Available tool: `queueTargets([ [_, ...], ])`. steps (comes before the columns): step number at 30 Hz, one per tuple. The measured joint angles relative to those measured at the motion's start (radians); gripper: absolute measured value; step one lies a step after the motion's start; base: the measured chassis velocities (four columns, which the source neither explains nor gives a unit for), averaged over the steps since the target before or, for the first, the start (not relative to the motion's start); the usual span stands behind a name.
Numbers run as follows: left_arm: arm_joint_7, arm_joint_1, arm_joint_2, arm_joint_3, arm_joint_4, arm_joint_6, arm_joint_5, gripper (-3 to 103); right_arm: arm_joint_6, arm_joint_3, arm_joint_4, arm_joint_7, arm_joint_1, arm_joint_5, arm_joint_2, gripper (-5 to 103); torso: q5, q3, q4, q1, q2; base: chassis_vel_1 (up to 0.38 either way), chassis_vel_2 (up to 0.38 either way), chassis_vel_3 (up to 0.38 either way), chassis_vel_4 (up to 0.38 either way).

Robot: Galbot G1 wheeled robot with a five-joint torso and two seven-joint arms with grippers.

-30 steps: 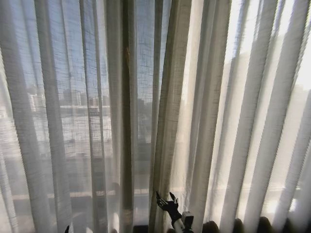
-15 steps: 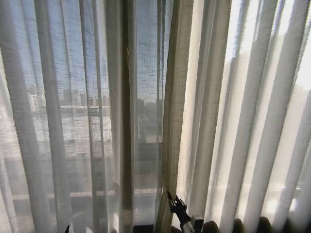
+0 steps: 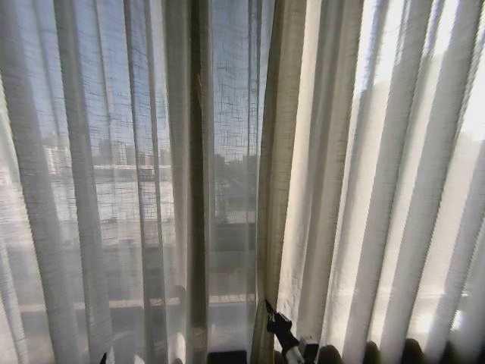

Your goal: Open the curtains by pulling them apart, changing their state from closed to fully open.

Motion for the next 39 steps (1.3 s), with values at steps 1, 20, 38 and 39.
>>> queueTargets([
  [1, 0.0, 0.0, -0.001, 0.0, 0.002, -0.002, 0.0, 100, 0.0, 0.008, 0.001, 0.0, -0.001, 0.001, -0.002, 0, 0.0001, 0.0, 0.0, 0.0, 0.0, 0.0, 0.0, 0.0, 0.0],
  [20, 0.006, -0.001, -0.008, -0.004, 0.022, -0.023, -0.016, 100, 0.04, 0.194, -0.078, 0.025, 0.037, -0.04, -0.049, 0, 0.0001, 0.0, 0.0, 0.0, 0.0, 0.0, 0.0, 0.0, 0.0],
  [38, 0.014, 0.002, -0.005, -0.004, 0.024, -0.035, -0.024, 100, 0.08, 0.272, -0.058, -0.008, -0.036, -0.084, -0.052, 0, -0.0001, 0.0, -0.0001, 0.0, 0.0, 0.0, 0.0, 0.0, 0.0],
  [39, 0.014, 0.001, -0.005, -0.003, 0.024, -0.035, -0.023, 100, 0.092, 0.258, -0.047, -0.034, -0.052, -0.081, -0.046, 0, 0.0, 0.0, 0.0, 0.0, 0.0, 0.0, 0.0, 0.0, 0.0],
])
